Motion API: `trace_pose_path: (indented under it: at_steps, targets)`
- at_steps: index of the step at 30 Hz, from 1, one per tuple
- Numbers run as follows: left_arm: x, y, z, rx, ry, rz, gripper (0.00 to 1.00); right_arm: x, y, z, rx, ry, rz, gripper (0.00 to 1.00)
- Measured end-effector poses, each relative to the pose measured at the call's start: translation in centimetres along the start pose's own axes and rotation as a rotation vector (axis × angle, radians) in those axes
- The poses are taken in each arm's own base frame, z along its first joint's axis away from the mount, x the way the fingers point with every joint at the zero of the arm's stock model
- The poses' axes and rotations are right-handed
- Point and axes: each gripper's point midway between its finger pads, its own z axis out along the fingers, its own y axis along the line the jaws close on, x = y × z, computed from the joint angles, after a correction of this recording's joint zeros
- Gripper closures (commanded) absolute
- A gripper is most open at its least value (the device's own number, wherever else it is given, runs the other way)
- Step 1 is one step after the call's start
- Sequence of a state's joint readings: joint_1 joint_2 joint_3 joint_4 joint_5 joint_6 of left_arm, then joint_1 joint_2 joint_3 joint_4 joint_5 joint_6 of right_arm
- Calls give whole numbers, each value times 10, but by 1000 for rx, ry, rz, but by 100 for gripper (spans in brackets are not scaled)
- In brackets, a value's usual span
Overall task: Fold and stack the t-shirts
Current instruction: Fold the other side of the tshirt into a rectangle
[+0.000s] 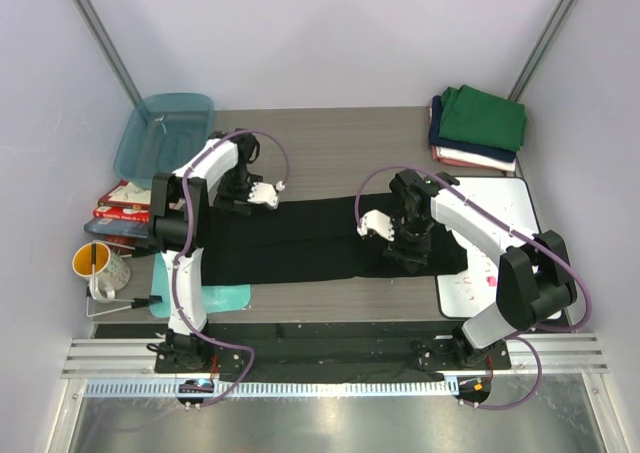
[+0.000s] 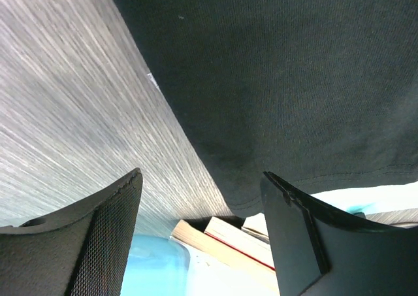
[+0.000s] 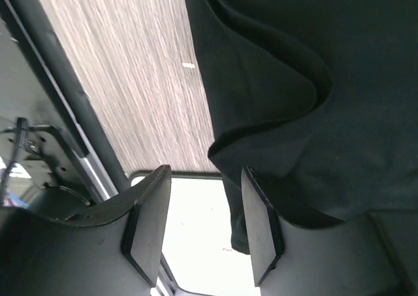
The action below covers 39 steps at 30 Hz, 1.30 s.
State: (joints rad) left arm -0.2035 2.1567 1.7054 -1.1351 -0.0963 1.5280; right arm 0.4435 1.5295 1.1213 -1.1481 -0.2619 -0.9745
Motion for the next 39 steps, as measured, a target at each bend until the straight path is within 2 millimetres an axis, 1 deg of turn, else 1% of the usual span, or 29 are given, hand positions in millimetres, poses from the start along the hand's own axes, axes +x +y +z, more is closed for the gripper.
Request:
trace_pose_path:
  at_steps: [2, 8, 13, 16, 21, 26, 31, 34, 37, 38, 39]
  targets:
    - [0, 1, -2, -4, 2, -1, 27, 2, -3, 0, 16, 9, -14, 47]
    - [1, 9, -9, -30, 3, -6, 27, -3, -19, 1, 80, -4, -39, 46]
    - [3, 11, -12, -38, 10, -6, 27, -7, -26, 2, 104, -16, -45, 44]
    - [4, 11, -13, -38, 16, -7, 27, -7, -25, 2, 101, -16, -45, 43]
    - [5, 15, -18, -47, 16, -8, 27, -5, -19, 3, 74, -14, -41, 43]
    - [5, 14, -18, -44, 16, -7, 27, -4, -14, 4, 50, -9, -40, 43]
    - [5, 14, -18, -42, 16, -8, 27, -2, -13, 9, 30, 3, -41, 43]
    - [5, 14, -18, -41, 16, -10, 27, 2, -12, 16, 21, 12, -38, 45]
    - [5, 14, -17, -41, 16, -12, 27, 8, -10, 23, 15, 29, -34, 53]
    - [5, 14, -17, -41, 16, -13, 27, 9, -10, 24, 16, 33, -33, 67]
    - [5, 14, -17, -41, 16, -13, 27, 11, -11, 25, 18, 40, -33, 74]
